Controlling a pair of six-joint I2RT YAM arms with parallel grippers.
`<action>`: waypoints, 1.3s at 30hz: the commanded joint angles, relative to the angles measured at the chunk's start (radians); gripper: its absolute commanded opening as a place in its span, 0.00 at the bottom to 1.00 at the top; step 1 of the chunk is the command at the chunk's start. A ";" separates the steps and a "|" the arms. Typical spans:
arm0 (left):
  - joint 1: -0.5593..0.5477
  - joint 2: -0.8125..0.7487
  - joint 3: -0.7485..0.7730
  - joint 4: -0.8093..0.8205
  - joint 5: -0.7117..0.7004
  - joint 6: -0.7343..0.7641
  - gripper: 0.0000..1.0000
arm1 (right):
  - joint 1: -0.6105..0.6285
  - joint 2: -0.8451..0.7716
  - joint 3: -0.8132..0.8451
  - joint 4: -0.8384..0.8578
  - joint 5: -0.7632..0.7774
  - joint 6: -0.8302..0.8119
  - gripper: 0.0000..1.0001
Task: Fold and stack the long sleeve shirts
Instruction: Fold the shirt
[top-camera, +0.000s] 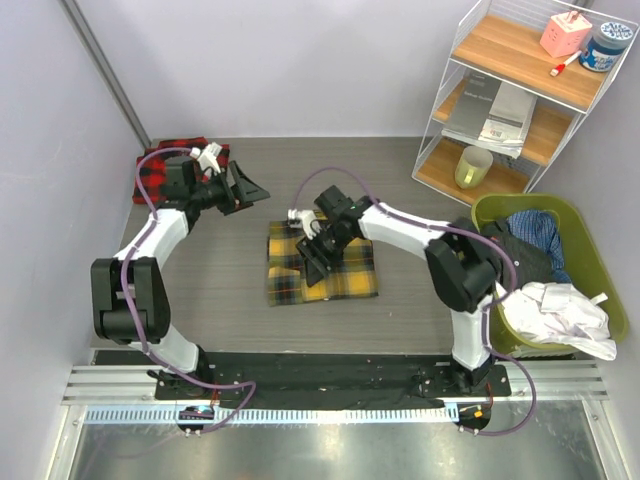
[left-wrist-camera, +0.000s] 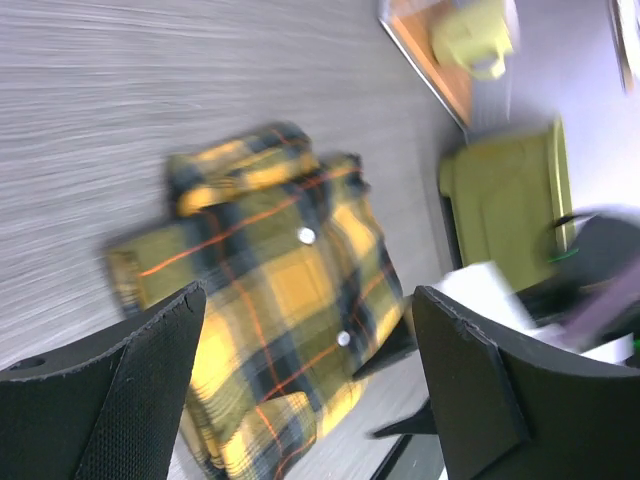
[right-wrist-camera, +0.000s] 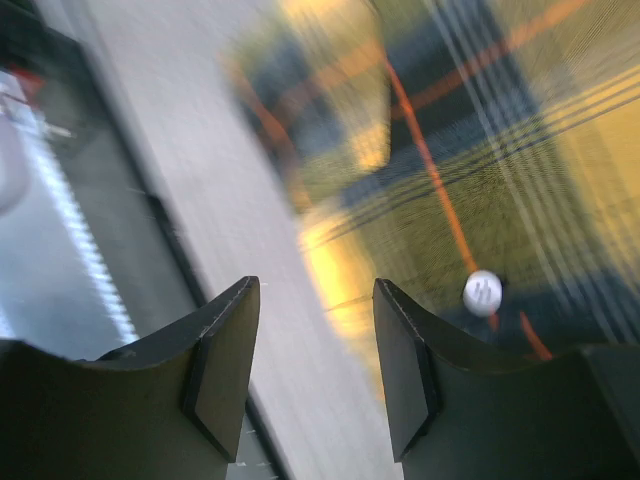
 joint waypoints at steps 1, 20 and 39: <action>0.044 -0.055 -0.029 0.000 -0.050 -0.028 0.85 | 0.012 0.111 -0.044 -0.046 0.123 -0.118 0.55; 0.068 -0.143 -0.052 -0.385 0.045 0.351 0.88 | -0.210 -0.097 0.057 -0.404 0.132 -0.490 0.73; 0.083 0.007 -0.115 -0.587 0.174 0.538 0.90 | 0.015 0.214 0.131 -0.281 0.147 -0.785 0.73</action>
